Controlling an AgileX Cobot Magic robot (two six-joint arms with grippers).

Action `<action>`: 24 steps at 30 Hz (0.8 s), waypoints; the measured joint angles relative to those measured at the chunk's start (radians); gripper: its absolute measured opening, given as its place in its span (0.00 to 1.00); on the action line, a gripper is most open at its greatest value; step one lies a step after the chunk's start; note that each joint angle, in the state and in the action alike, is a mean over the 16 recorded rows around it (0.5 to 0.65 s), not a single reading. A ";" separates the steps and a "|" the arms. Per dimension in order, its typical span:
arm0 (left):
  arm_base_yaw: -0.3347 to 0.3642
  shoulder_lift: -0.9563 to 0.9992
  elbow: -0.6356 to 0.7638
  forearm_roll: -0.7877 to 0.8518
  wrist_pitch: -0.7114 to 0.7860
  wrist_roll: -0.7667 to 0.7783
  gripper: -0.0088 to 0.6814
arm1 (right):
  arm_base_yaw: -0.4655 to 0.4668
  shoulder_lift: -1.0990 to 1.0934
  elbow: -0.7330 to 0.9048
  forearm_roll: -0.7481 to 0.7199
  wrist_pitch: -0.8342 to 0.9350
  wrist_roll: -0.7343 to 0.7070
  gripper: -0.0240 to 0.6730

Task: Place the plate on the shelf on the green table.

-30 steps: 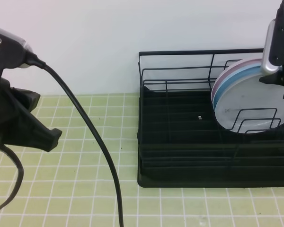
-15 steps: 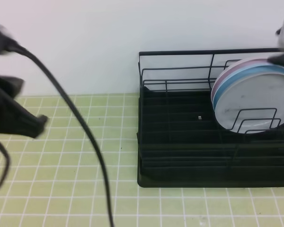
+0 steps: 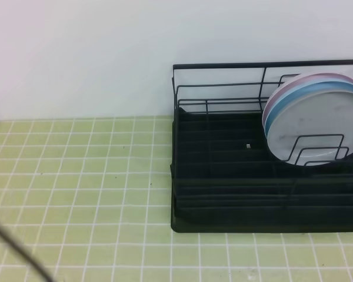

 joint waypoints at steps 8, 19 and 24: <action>0.000 -0.172 0.191 -0.017 -0.029 0.000 0.01 | 0.000 -0.213 0.158 0.005 0.058 0.122 0.04; 0.000 -0.267 0.356 -0.020 -0.073 0.000 0.01 | 0.000 -0.608 0.605 0.086 -0.059 0.162 0.04; 0.000 -0.271 0.401 -0.015 -0.105 0.000 0.01 | 0.000 -0.780 0.788 0.111 -0.142 0.163 0.04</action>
